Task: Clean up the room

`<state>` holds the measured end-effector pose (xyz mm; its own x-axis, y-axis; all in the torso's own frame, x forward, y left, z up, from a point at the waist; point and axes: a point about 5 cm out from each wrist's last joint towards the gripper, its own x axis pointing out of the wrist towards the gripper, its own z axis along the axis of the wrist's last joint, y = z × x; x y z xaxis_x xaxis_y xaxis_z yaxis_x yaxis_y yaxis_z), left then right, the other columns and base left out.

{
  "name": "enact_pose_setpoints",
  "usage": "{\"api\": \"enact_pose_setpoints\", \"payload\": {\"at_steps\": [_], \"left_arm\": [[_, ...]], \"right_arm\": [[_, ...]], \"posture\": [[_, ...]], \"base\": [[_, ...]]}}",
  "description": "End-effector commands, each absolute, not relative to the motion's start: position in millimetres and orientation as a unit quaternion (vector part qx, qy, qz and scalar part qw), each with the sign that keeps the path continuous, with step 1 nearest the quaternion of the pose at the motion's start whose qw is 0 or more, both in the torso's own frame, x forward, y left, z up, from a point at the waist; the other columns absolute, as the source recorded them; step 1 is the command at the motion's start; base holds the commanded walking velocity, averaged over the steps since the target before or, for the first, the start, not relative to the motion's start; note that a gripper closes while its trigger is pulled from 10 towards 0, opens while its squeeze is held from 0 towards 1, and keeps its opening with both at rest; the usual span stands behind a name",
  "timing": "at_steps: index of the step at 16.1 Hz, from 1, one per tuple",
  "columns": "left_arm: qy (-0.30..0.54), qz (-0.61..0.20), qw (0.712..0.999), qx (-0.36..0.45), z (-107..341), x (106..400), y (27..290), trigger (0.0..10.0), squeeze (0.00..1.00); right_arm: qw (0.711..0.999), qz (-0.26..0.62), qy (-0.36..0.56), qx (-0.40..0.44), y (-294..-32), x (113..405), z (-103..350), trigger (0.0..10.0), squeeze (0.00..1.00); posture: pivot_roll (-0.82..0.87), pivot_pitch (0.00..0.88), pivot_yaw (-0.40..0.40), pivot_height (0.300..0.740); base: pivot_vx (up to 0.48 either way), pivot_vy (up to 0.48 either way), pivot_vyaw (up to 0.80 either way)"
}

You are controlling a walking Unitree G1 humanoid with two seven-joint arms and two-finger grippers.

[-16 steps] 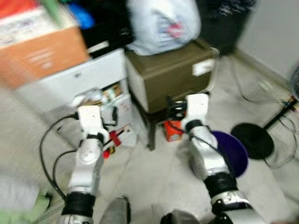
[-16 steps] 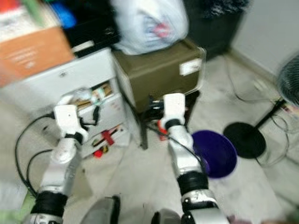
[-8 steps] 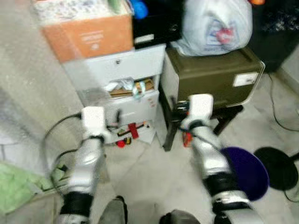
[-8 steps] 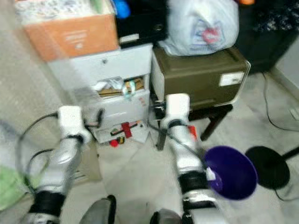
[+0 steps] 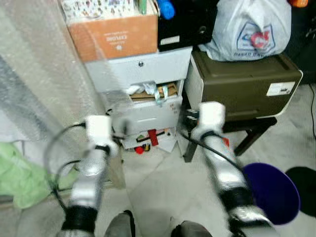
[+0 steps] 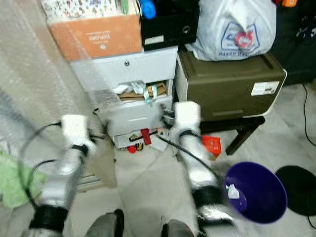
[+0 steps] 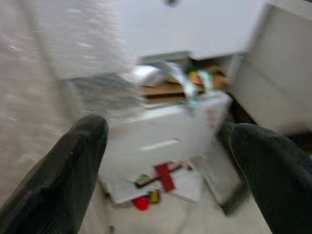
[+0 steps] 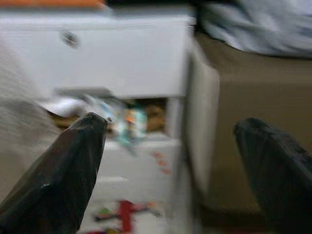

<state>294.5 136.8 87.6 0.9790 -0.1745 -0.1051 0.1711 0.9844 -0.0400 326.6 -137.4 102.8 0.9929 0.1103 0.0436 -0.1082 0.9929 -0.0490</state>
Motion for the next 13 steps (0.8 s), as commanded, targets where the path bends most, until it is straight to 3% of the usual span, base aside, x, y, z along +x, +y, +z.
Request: {"api": "enact_pose_setpoints", "payload": {"at_steps": [1, 6, 10, 13], "left_arm": [[0.067, -0.089, 0.994, -0.004, 85.3, 289.5, 144.4, 10.0, 0.0], [0.124, -0.221, 0.967, 0.035, 73.0, 236.7, 151.3, 10.0, 0.0], [0.202, -0.251, 0.946, 0.045, 58.5, 212.7, 173.0, 10.0, 0.0], [0.247, -0.241, 0.936, 0.067, 44.9, 196.0, 207.1, 10.0, 0.0]], "right_arm": [[0.998, 0.052, -0.026, -0.024, -139.3, 324.8, 105.2, 10.0, 0.0], [0.994, -0.021, 0.028, -0.099, -209.0, 288.0, 74.0, 10.0, 0.0], [0.985, -0.044, 0.089, -0.139, -230.3, 270.6, 44.0, 10.0, 0.0], [0.976, -0.084, 0.151, -0.13, -246.3, 258.7, 19.2, 10.0, 0.0]], "posture": [[0.02, 0.155, -0.015, 0.74], [0.02, 0.163, -0.004, 0.74], [0.03, 0.169, -0.003, 0.74], [0.04, 0.17, -0.002, 0.74]], "base": [[0.0, 0.0, 0.0], [0.0, 0.0, 0.0], [0.0, 0.0, 0.0], [0.0, 0.0, 0.0]]}}
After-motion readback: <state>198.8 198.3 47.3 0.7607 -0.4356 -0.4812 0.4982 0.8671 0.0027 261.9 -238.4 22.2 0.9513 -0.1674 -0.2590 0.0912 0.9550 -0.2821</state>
